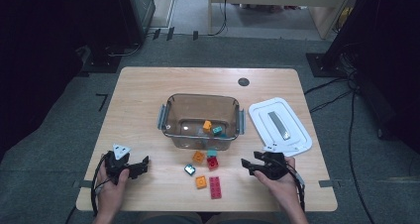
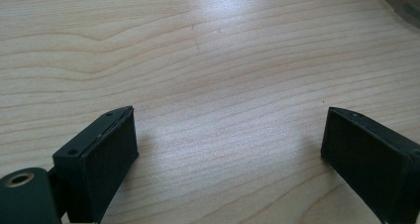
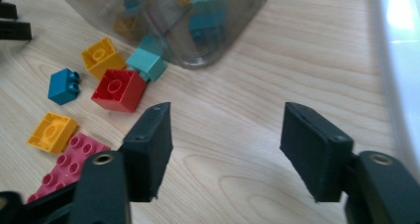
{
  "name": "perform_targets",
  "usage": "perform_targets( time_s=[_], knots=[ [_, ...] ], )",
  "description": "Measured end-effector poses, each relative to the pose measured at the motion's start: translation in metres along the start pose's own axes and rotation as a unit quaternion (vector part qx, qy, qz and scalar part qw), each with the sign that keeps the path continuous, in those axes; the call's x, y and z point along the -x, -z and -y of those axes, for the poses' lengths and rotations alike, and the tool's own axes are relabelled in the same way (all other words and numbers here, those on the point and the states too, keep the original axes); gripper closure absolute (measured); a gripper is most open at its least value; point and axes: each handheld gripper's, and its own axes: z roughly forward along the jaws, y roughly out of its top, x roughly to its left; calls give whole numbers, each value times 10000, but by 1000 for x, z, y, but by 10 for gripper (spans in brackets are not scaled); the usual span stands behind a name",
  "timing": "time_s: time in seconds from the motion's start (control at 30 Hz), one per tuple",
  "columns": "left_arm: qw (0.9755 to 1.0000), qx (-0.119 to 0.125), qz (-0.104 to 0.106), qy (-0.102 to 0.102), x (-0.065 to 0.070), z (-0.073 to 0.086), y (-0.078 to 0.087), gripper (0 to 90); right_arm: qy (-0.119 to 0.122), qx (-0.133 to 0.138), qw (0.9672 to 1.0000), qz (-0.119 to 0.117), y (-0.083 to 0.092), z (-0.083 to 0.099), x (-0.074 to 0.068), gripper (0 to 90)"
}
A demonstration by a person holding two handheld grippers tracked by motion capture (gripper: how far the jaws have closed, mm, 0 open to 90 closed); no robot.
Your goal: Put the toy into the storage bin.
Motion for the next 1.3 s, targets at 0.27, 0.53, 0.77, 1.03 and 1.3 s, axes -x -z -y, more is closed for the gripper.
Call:
perform_targets(
  time_s=[0.27,0.53,0.77,1.03,1.3],
  knots=[
    [10000,-1,1,0,0,0,0,73,164,-211,9993,-265,-32,7,-35,416],
    [10000,2,2,1,0,0,0,73,272,-266,9989,-284,-59,2,-76,384],
    [10000,2,1,2,0,0,0,73,477,-328,9983,118,-79,4,-95,349],
    [10000,1,1,1,0,0,0,73,597,-217,9965,537,-70,7,-87,599],
    [10000,2,0,-1,0,0,0,73,476,-147,9979,420,-45,5,-60,602]
  ],
)
